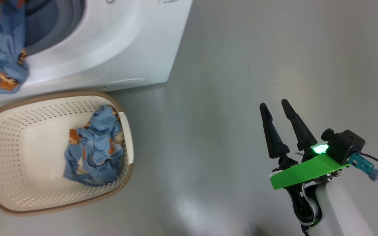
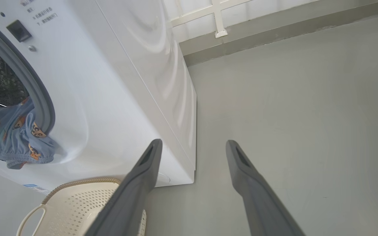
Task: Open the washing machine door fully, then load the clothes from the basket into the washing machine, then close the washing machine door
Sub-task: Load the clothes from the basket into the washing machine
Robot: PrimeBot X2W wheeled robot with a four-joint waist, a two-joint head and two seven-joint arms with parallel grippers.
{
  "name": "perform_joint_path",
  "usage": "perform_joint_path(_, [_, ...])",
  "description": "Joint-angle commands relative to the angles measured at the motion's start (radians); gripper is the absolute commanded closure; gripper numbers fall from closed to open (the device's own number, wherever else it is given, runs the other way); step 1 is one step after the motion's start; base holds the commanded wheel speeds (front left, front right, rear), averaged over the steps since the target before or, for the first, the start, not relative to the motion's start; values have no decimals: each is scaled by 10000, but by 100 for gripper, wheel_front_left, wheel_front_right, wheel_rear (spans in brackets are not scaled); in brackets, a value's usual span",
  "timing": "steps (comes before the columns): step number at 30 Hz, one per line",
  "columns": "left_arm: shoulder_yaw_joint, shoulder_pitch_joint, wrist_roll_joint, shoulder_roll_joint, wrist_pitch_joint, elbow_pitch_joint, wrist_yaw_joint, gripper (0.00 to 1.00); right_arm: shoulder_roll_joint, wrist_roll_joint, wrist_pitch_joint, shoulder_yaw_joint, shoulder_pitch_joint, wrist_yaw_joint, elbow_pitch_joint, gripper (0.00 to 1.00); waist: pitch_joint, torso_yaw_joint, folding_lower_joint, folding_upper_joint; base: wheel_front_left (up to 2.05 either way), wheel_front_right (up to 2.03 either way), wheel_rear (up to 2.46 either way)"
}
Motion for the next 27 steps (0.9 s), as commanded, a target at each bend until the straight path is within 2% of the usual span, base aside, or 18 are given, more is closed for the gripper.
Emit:
perform_joint_path(1, [601, 393, 228, 322, -57, -419, -15, 0, 14, -75, -118, 168, 323, 16, -156, 0, -188, 195, 0, -1, 0, 0, 0])
perform_joint_path(6, [1831, 1688, 1022, -327, -57, -1543, -15, 0, 14, -236, -118, 34, 491, 16, -60, 0, -536, 519, 0, -1, 0, 0, 0])
perform_joint_path(11, [2609, 2753, 1697, -963, -58, -2503, -15, 0, 14, -425, -118, -143, 591, 16, 18, 0, -815, 829, 0, -1, 0, 0, 0])
perform_joint_path(19, [3465, 4266, 2538, -1762, -58, -3549, -15, 0, -13, -661, -118, -446, 723, 16, 106, 0, -1257, 1223, 0, -1, 0, 0, 0])
perform_joint_path(27, [4218, 6100, 3000, -2269, -58, -4536, -15, 0, -243, -633, -118, -555, 947, 16, 182, 0, -1640, 1471, 0, -1, 0, 0, 0])
